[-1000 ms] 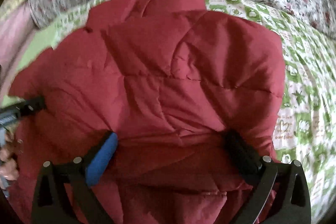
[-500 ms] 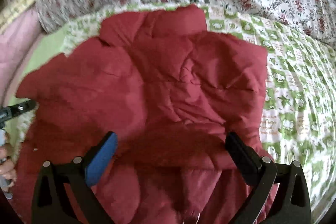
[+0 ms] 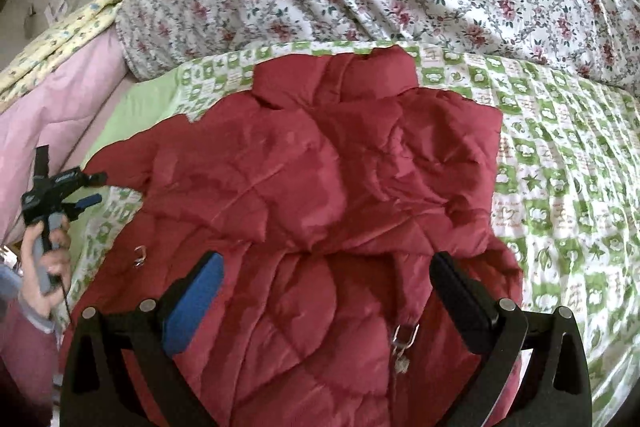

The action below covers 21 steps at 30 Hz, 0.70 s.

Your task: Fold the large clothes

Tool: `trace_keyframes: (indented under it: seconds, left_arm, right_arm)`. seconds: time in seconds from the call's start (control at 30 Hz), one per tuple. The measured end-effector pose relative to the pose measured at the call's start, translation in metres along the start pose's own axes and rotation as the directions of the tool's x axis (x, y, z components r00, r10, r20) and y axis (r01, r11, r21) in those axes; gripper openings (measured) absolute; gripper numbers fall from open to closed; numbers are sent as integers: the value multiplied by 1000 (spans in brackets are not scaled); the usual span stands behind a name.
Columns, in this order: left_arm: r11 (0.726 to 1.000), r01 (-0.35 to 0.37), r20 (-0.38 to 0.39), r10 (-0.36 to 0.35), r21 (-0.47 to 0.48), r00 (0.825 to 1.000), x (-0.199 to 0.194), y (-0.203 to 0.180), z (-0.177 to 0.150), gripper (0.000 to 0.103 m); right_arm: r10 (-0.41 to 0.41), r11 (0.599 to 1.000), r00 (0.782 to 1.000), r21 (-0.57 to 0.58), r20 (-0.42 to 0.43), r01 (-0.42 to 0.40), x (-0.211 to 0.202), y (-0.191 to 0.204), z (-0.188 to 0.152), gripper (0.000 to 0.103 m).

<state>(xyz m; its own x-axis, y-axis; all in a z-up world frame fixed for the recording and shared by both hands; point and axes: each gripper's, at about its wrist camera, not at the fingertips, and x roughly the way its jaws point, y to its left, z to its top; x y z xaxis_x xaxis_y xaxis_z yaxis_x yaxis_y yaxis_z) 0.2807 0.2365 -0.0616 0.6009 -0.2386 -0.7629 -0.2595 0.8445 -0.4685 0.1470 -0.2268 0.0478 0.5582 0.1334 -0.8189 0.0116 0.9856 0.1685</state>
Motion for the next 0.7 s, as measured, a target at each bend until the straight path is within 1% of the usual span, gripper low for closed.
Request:
trace_keyframes:
  seconds: [0.07, 0.1, 0.23, 0.3, 0.37, 0.4, 0.53, 0.63, 0.7]
  left_arm:
    - [998, -53, 14, 53, -37, 998, 2, 20, 11, 64]
    - [996, -68, 22, 69, -55, 997, 2, 29, 17, 64]
    - [989, -81, 46, 88, -126, 995, 5, 57, 37, 64]
    - [986, -83, 57, 92, -148, 994, 8, 66, 45, 64]
    - [980, -102, 66, 114, -169, 991, 15, 74, 54, 64]
    - [978, -103, 66, 117, -180, 991, 17, 78, 57, 64]
    - [960, -65, 42, 79, -273, 996, 35, 100, 72, 64]
    - [955, -59, 46, 75, -291, 996, 41, 107, 78, 64]
    - [957, -72, 57, 91, -282, 994, 42, 105, 82, 64]
  right_arm:
    - [2, 1000, 1000, -3, 1, -2, -3, 3, -4, 103]
    - [3, 1000, 1000, -1, 6, -3, -6, 5, -7, 103]
    - [22, 1000, 1000, 4, 8, -22, -12, 10, -16, 103]
    - [23, 1000, 1000, -2, 2, -23, -13, 13, -20, 103]
    - [17, 1000, 1000, -10, -2, -17, -13, 15, -23, 103]
    - [11, 1000, 1000, -12, -5, -12, -13, 16, -24, 103]
    - [23, 1000, 1000, 15, -20, -22, -11, 12, -30, 103]
    - [9, 999, 1000, 32, -25, -8, -12, 8, -33, 103]
    - [9, 999, 1000, 43, -21, -8, -14, 5, -35, 103]
